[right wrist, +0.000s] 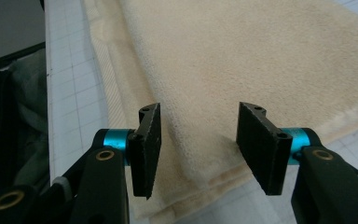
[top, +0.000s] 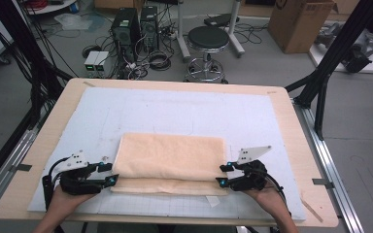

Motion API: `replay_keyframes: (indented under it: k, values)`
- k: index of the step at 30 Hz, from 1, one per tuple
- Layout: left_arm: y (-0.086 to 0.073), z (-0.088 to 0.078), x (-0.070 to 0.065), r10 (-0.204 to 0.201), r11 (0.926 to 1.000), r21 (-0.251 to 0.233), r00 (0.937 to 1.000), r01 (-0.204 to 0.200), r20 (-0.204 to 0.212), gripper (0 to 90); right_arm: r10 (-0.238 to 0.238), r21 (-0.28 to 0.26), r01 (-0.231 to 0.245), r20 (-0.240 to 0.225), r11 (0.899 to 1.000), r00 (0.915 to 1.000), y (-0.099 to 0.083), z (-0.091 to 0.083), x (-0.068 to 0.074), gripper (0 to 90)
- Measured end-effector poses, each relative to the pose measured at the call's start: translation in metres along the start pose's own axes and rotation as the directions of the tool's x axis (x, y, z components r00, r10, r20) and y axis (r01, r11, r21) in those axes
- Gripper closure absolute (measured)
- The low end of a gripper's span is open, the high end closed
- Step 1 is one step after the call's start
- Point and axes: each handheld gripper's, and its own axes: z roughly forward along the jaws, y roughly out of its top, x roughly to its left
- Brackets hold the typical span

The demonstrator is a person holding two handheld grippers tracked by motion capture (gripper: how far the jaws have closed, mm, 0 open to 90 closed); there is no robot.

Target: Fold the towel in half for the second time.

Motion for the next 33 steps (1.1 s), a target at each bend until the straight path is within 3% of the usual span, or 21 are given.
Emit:
replay_keyframes:
  k: [6, 10, 13, 14, 16, 19, 22, 30, 33]
  values:
    - [0.002, 0.003, 0.003, -0.013, 0.9999, -0.002, 0.9999, 0.013, 0.001, 41.5, -0.015, 0.007, 0.015, 0.000, 1.000, 0.9999, 0.001, 0.008, 0.000, 50.0]
    - [0.005, 0.010, -0.001, 0.002, 0.9999, 0.016, 1.0000, -0.002, 0.010, 41.1, -0.039, 0.024, 0.038, 0.011, 0.999, 0.9992, 0.002, 0.013, 0.002, 50.2]
    - [0.004, 0.017, -0.001, 0.003, 0.9984, 0.057, 1.0000, -0.004, 0.006, 51.1, -0.057, 0.038, 0.056, 0.020, 0.998, 0.9982, 0.001, 0.017, 0.004, 54.2]
    - [0.003, 0.018, 0.000, 0.007, 0.9973, 0.073, 1.0000, -0.007, 0.004, 58.9, -0.056, 0.051, 0.055, 0.018, 0.997, 0.9982, 0.001, 0.018, 0.004, 58.0]
    - [0.002, 0.018, 0.001, -0.001, 0.9975, 0.070, 0.9997, -0.001, 0.023, 70.1, -0.070, 0.048, 0.069, 0.019, 0.996, 0.9974, 0.001, 0.018, 0.004, 70.7]
    - [0.003, 0.014, 0.002, -0.021, 0.9991, 0.038, 0.9994, 0.020, 0.029, 82.2, -0.061, 0.027, 0.060, 0.012, 0.998, 0.9981, 0.002, 0.014, 0.004, 79.5]
    - [0.003, 0.009, 0.004, -0.038, 0.9991, 0.018, 0.9987, 0.038, 0.032, 85.8, -0.053, -0.003, 0.053, 0.010, 0.999, 0.9986, 0.004, 0.009, 0.004, 81.2]
    - [0.005, -0.002, 0.005, -0.086, 0.9956, -0.032, 0.9948, 0.088, 0.054, 86.4, -0.085, -0.056, 0.086, 0.015, 0.995, 0.9962, 0.016, -0.004, 0.011, 81.4]
    - [0.005, -0.007, 0.002, -0.081, 0.9960, -0.032, 0.9946, 0.083, 0.065, 86.4, -0.087, -0.058, 0.087, 0.004, 0.995, 0.9962, 0.018, -0.008, 0.015, 81.4]
